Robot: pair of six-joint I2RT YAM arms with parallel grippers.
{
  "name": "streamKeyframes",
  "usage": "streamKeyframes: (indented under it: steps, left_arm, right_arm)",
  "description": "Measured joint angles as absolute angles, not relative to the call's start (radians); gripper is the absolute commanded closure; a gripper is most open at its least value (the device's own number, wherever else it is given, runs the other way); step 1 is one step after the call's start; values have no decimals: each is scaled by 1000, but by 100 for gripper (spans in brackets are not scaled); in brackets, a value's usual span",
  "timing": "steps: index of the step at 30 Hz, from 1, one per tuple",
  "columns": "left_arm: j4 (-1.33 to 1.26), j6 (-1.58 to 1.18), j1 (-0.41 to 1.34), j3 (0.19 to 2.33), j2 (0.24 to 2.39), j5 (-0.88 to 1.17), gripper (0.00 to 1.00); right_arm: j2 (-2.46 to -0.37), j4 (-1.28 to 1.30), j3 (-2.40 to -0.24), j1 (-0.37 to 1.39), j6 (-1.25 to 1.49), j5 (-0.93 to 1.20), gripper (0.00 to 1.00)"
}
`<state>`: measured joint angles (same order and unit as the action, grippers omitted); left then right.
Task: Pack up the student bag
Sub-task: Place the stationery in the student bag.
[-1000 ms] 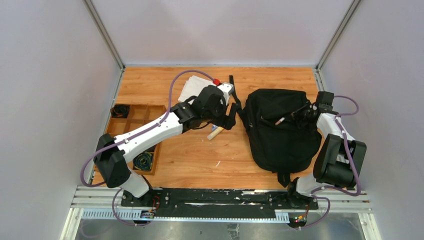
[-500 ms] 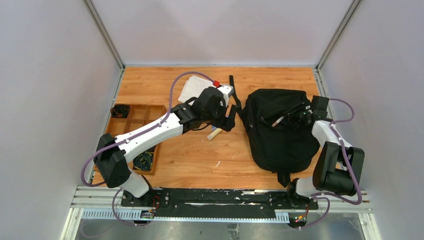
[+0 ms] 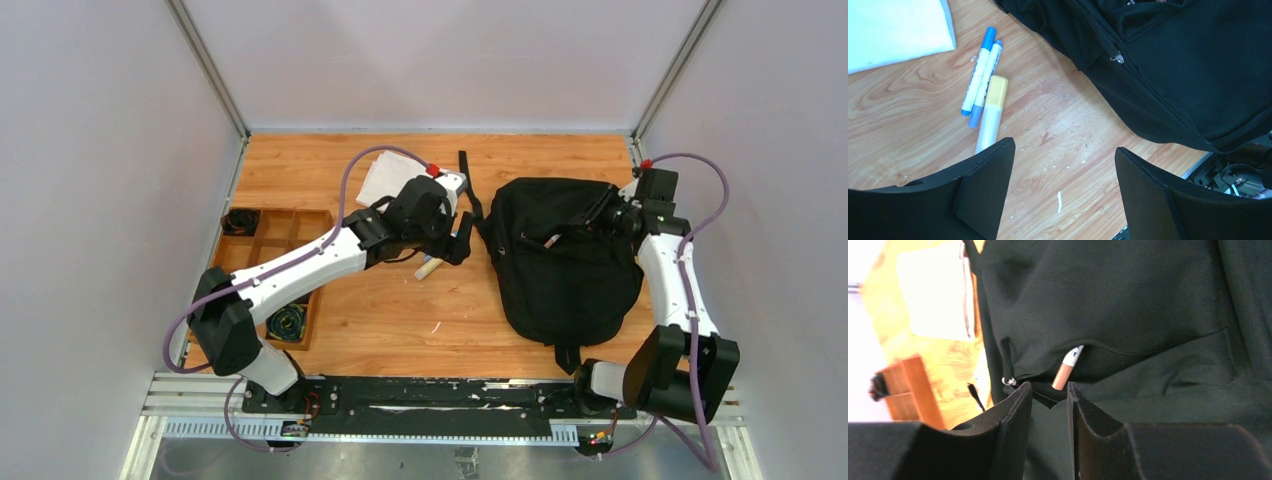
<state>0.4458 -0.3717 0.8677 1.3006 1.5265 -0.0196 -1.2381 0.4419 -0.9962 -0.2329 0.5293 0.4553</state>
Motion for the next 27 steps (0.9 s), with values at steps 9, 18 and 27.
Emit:
streamKeyframes:
  steps: [9, 18, 27]
  left_arm:
    - [432, -384, 868, 1288, 1526, 6, 19]
    - [377, -457, 959, 1254, 1531, 33, 18]
    - [145, -776, 1161, 1177, 1657, -62, 13]
  right_arm:
    - [-1338, 642, -1176, 151, 156, -19, 45]
    - [-1466, 788, -1239, 135, 78, -270, 33]
    - [-1252, 777, -1177, -81, 150, -187, 33]
